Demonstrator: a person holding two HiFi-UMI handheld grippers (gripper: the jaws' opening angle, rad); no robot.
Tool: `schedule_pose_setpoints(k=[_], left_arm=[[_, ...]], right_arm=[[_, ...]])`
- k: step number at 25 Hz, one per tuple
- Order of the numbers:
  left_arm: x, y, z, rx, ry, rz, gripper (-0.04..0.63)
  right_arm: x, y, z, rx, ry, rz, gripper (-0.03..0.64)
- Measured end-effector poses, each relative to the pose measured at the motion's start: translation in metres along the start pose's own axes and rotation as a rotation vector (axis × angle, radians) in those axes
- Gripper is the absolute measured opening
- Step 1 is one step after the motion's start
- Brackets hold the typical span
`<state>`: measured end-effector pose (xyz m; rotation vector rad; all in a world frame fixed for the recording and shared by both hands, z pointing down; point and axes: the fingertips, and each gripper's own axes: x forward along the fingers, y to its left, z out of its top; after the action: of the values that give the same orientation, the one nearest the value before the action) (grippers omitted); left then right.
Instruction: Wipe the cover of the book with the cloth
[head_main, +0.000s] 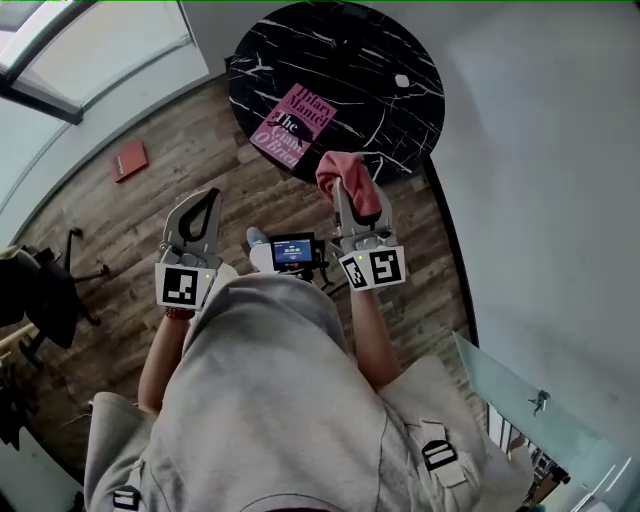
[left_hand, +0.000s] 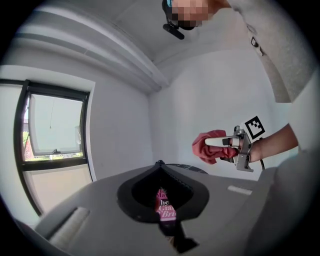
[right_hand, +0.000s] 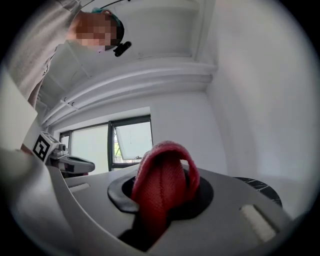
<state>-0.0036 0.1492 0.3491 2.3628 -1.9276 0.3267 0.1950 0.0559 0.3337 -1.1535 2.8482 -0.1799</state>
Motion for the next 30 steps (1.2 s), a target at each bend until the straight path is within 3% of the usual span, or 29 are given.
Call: schedule_pose_setpoints(k=[7,10,13,19,24,30], left_arm=[[0.034,0.005,-0.018,0.001,0.061,-0.041,-0.002],[0.055,0.014,-0.031,0.054,0.092,-0.077,-0.002],[0.086,0.018,-0.045,0.127,0.073,-0.153,-0.002],[0.154,0.026,-0.104,0.175,0.145,-0.36,0.002],[0.198,0.043,-0.158,0.138,0.234,-0.41,0.036],[0.218,0.028,-0.224,0.203,0.395,-0.526,0.109]], right_arm=[[0.046,-0.043,-0.026,-0.031,0.07,0.017,0.112],[0.074,-0.049,-0.035,-0.035,0.079,0.02,0.114],[0.093,-0.054,-0.052,-0.04,0.109,0.015,0.114],[0.139,-0.071,-0.109,-0.09,0.346,0.031,0.115],[0.168,-0.09,-0.163,-0.12,0.531,0.058,0.115],[0.182,-0.131,-0.246,-0.204,0.824,0.101,0.117]])
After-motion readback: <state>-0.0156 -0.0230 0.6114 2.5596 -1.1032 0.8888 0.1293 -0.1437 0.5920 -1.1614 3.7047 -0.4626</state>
